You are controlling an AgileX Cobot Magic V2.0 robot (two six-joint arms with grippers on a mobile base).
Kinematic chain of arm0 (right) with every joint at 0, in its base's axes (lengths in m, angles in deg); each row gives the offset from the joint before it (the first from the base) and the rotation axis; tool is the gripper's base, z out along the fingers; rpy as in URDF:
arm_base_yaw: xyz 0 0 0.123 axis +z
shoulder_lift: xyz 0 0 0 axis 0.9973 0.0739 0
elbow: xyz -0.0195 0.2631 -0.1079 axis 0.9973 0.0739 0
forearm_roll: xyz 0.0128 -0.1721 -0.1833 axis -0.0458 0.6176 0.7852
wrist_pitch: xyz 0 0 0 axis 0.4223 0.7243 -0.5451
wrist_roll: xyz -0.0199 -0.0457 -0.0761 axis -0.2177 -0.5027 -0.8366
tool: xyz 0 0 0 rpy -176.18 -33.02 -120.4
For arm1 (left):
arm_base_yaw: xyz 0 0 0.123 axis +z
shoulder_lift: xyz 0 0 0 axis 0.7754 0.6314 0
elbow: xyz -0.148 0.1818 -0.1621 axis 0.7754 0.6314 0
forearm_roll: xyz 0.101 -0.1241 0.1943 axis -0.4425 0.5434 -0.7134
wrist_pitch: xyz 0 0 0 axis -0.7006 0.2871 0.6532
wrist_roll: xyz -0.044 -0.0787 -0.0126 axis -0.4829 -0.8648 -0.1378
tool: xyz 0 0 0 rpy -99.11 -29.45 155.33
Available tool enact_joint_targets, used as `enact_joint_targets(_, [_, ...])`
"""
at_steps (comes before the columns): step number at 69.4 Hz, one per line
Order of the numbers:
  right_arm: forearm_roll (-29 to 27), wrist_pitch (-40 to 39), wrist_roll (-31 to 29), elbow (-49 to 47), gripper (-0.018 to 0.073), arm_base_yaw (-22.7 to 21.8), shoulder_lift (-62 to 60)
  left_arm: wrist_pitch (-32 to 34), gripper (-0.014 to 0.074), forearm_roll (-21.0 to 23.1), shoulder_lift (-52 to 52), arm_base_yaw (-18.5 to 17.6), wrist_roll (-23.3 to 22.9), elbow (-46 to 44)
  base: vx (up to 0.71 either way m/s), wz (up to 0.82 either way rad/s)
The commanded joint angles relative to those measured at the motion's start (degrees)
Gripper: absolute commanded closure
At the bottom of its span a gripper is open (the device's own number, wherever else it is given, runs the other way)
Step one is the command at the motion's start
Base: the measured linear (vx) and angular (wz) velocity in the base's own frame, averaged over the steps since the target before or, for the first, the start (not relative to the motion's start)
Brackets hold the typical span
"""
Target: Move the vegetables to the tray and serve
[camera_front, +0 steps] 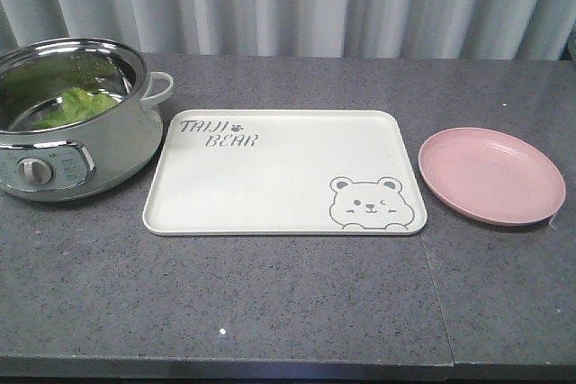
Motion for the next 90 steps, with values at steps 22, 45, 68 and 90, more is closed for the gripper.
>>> enact_joint_targets(22, [2.76,14.52,-4.22,-19.84,0.0454,-0.15,11.23,-11.41,0.0512,-1.21,-0.34,-0.03,-3.91,-6.19,0.0,0.0])
enact_joint_targets(45, [1.98,8.11,-3.72,-22.5,0.0003,-0.15,18.79,-23.57,0.0078,-4.82,1.19,-0.03,-1.58,-19.35,0.0,0.0])
enact_joint_targets(68, [1.56,25.79,-14.12,-33.88,0.0006,-0.15,20.96,-41.89,0.0074,-4.21,17.09,-0.03,10.0,-30.99,0.0,0.0])
enact_joint_targets(90, [-12.89,37.82,-32.88,-48.5,0.0015,-0.15,36.17,-38.38,0.0077,-16.39,36.75,-0.03,10.79,-50.22,0.0,0.0])
